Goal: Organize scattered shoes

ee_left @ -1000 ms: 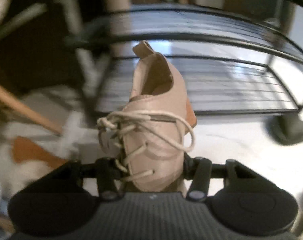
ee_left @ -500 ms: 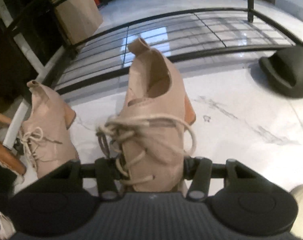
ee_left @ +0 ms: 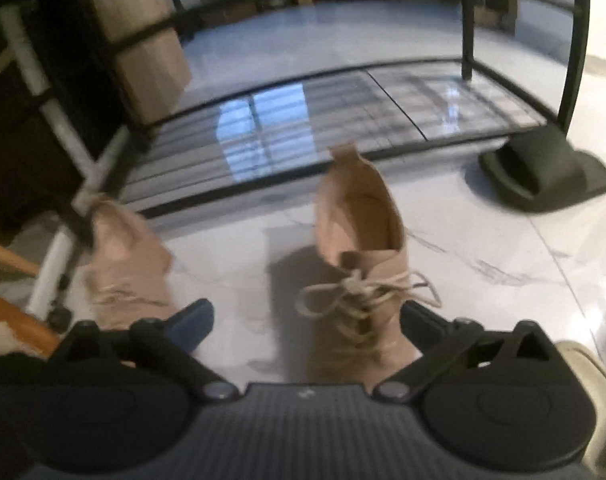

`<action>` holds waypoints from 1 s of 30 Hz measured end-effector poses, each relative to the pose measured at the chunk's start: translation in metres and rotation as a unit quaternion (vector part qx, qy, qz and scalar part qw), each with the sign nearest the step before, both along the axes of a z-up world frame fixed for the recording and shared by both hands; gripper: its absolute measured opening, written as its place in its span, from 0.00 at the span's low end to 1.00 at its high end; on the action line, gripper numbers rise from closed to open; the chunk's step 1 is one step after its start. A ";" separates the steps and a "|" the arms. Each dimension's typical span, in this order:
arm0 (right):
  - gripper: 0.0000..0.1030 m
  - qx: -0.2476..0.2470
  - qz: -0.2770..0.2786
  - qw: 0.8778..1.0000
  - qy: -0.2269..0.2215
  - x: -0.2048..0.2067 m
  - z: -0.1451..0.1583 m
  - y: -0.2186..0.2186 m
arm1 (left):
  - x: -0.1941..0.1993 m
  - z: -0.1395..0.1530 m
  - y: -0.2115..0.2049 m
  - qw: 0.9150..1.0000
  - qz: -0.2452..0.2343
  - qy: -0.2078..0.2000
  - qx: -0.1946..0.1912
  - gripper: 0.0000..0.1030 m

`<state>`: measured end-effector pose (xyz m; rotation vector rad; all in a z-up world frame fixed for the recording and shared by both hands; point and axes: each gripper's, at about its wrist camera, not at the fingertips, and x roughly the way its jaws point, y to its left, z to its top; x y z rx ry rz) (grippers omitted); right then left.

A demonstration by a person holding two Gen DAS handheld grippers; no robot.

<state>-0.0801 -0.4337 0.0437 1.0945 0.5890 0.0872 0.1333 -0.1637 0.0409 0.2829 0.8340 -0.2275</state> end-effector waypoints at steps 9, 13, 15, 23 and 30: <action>1.00 -0.239 0.089 0.963 0.088 0.060 -0.004 0.083 | -0.036 -0.007 0.167 0.994 0.103 -0.010 -0.026 0.99; 1.00 -0.364 0.138 0.916 0.099 0.134 -0.021 0.147 | -0.047 -0.029 0.173 0.994 0.095 -0.011 -0.055 0.99; 1.00 -0.438 0.145 0.881 0.102 0.171 -0.034 0.180 | -0.048 -0.031 0.166 0.995 0.084 -0.014 -0.059 0.99; 0.58 -0.536 0.193 0.811 0.131 0.244 -0.060 0.236 | -0.043 -0.016 0.143 0.997 0.015 -0.053 -0.055 0.99; 0.54 -0.529 0.213 0.816 0.096 0.271 -0.063 0.219 | -0.028 -0.024 0.169 0.990 0.080 0.004 -0.114 0.99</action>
